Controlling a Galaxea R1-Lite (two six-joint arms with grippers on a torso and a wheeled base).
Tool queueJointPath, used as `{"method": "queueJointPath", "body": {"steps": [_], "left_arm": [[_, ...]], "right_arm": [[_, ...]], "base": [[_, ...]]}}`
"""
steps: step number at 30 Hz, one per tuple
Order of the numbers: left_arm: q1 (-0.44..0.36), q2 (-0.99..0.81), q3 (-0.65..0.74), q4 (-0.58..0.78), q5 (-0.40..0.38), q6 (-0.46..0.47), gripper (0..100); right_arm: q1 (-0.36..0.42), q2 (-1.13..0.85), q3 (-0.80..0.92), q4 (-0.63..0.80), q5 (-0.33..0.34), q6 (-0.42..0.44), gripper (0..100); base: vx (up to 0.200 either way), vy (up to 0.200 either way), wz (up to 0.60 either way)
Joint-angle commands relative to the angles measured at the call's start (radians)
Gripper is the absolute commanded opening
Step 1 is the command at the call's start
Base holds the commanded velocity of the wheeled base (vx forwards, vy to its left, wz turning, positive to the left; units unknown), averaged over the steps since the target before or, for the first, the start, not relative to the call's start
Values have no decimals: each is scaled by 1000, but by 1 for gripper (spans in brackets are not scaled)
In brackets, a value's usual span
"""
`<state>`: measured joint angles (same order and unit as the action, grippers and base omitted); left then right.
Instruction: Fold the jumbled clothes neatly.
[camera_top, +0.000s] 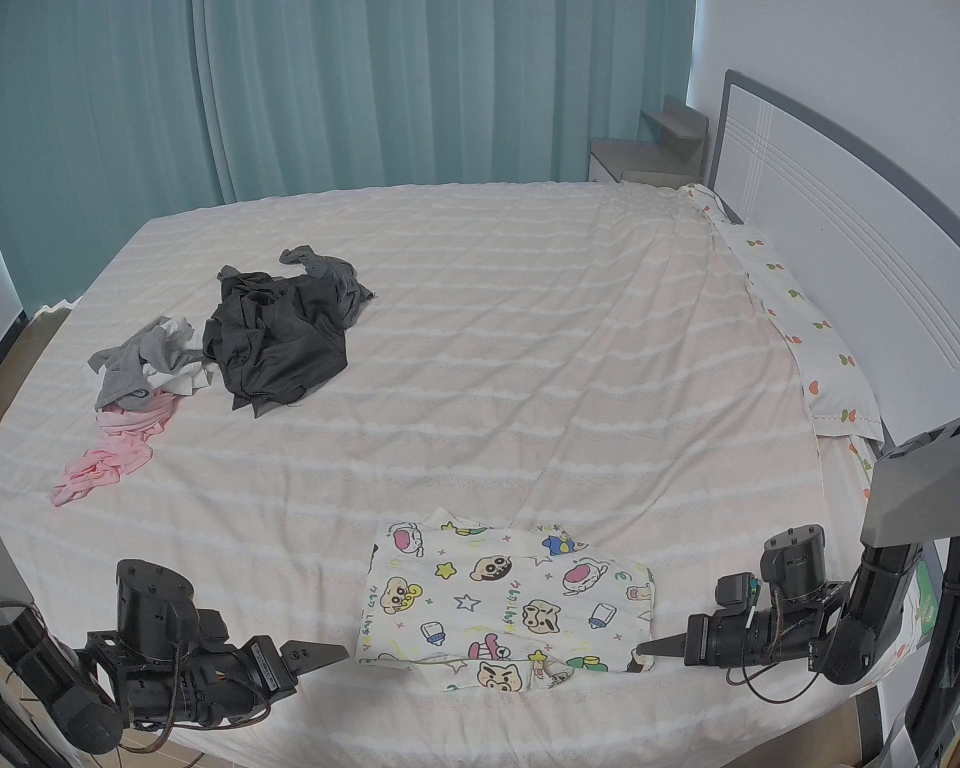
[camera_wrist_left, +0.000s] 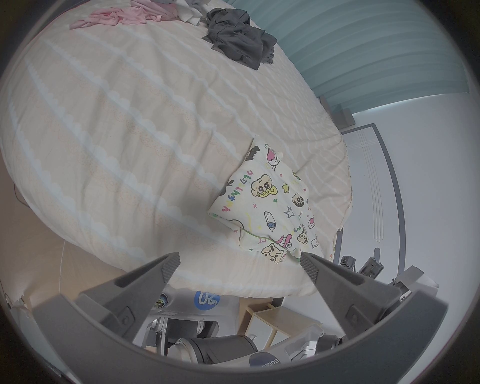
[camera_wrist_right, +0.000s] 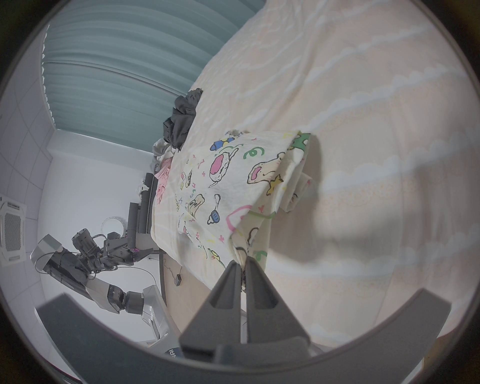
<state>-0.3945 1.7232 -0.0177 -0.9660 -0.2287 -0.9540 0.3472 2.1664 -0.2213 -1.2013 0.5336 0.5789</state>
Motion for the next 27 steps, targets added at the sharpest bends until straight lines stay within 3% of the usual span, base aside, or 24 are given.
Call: {"method": "queueJointPath", "body": {"steps": [1,11,22,26,27], "left_arm": [[0,3,8,0,0,-2,100],[0,3,8,0,0,-2,100],[0,10,8,0,0,0,100],[0,10,8,0,0,0,100],[0,10,8,0,0,0,100]], "right_arm": [[-14,-8,-26,46,2,-1,0],[-14,6,-41,103,0,-19,0],[-37,24,-36,183,-3,-140,0],[-34,29,-36,183,-6,-148,0],[-34,29,-35,183,-7,-148,100]], "base": [[0,0,0],[0,0,0],[0,0,0],[0,0,0],[0,0,0]]}}
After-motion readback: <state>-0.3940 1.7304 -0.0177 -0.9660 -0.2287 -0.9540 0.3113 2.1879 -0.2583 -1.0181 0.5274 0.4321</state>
